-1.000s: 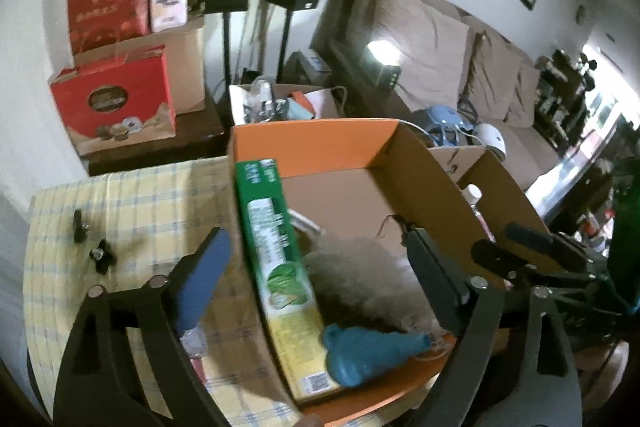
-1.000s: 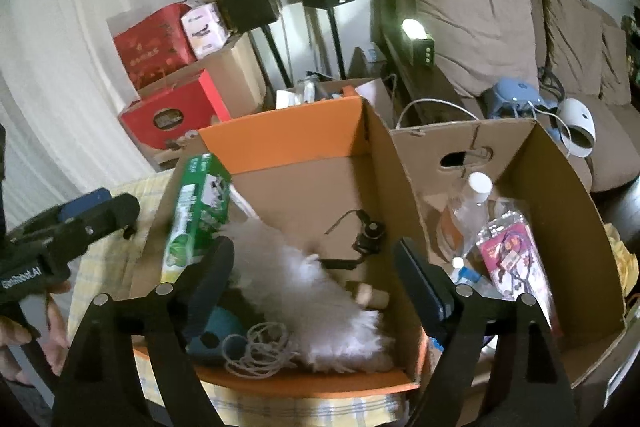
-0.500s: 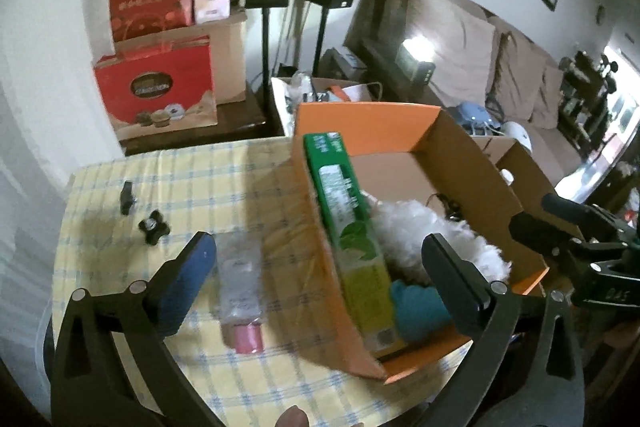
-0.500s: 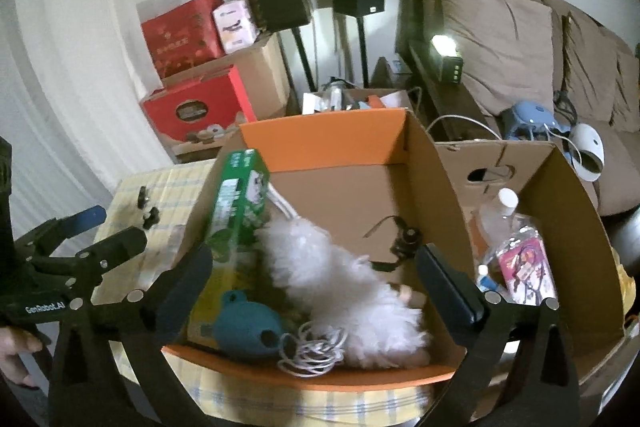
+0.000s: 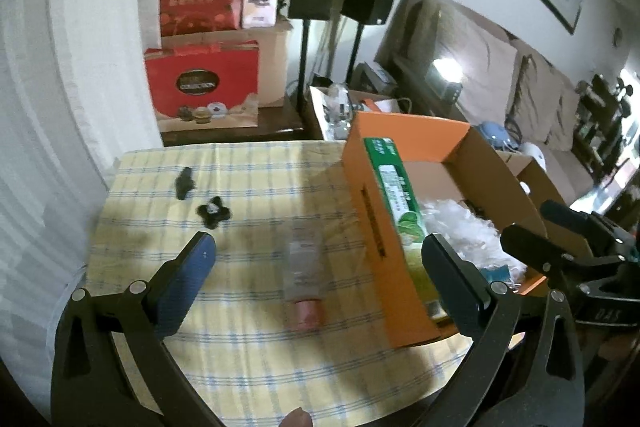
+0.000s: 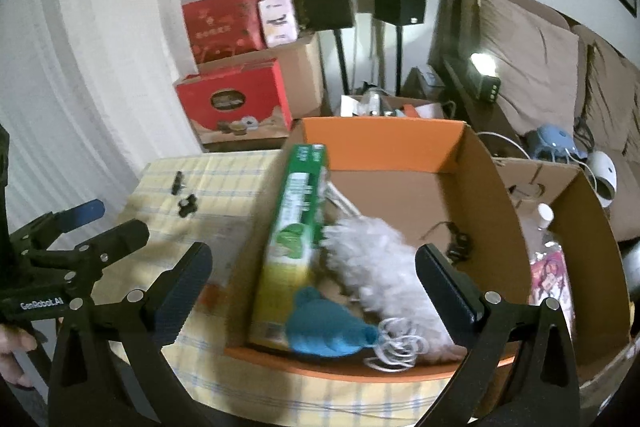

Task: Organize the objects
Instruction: 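Withdraw both tools from the box toward the black knobs on the table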

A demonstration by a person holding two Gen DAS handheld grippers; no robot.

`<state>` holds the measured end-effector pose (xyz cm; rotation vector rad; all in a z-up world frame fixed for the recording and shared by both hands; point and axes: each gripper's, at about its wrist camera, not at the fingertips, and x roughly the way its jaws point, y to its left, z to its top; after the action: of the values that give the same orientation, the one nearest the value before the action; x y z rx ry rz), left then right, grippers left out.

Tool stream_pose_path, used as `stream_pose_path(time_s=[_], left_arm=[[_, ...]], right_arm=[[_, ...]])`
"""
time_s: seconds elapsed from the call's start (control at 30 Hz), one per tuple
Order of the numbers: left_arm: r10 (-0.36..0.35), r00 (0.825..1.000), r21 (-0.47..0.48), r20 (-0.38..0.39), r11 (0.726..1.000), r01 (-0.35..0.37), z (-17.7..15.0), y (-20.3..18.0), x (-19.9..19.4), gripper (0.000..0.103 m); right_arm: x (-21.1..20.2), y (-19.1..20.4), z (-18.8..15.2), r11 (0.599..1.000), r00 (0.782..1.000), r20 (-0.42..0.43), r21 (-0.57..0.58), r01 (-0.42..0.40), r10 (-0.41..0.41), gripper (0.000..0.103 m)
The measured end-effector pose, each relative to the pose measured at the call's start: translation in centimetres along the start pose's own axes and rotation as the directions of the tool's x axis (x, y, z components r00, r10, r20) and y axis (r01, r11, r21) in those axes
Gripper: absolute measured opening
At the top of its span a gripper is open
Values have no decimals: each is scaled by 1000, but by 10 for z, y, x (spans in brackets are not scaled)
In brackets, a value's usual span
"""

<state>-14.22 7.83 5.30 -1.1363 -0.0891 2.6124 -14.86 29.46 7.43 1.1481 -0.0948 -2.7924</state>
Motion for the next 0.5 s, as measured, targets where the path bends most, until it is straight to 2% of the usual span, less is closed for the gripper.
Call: stream_pose_path(time_s=[0.5], left_arm=[[34,999,-39,41,999,-32,3,46,-28,103]], right_arm=[[4,52,11,997,999,6,-58,-40,41,103]])
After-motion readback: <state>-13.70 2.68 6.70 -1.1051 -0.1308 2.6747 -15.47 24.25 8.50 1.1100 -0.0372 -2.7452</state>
